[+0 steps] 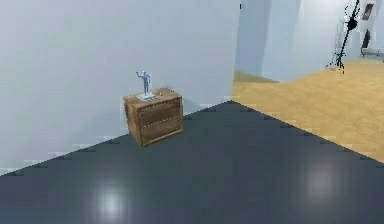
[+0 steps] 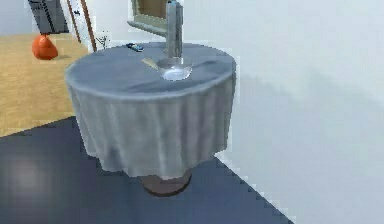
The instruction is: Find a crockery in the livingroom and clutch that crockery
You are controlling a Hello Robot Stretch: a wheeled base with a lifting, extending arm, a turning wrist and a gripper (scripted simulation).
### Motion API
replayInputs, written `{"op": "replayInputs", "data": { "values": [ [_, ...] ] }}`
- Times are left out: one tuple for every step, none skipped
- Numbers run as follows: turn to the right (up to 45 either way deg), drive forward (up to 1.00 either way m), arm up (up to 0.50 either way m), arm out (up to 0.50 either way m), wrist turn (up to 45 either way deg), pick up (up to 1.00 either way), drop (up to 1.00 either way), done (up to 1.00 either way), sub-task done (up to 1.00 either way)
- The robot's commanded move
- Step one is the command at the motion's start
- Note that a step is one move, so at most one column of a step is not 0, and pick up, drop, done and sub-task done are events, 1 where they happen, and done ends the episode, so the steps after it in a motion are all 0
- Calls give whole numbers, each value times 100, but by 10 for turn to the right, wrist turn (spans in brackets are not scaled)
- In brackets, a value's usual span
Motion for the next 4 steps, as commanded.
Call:
{"op": "replayInputs", "data": {
  "values": [
    [450, 0, 0, 0, 0, 0, 0, 0, 0],
    [420, 0, 0, 0, 0, 0, 0, 0, 0],
    [0, 35, 0, 0, 0, 0, 0, 0, 0],
    [-450, 0, 0, 0, 0, 0, 0, 0, 0]
  ]
}}
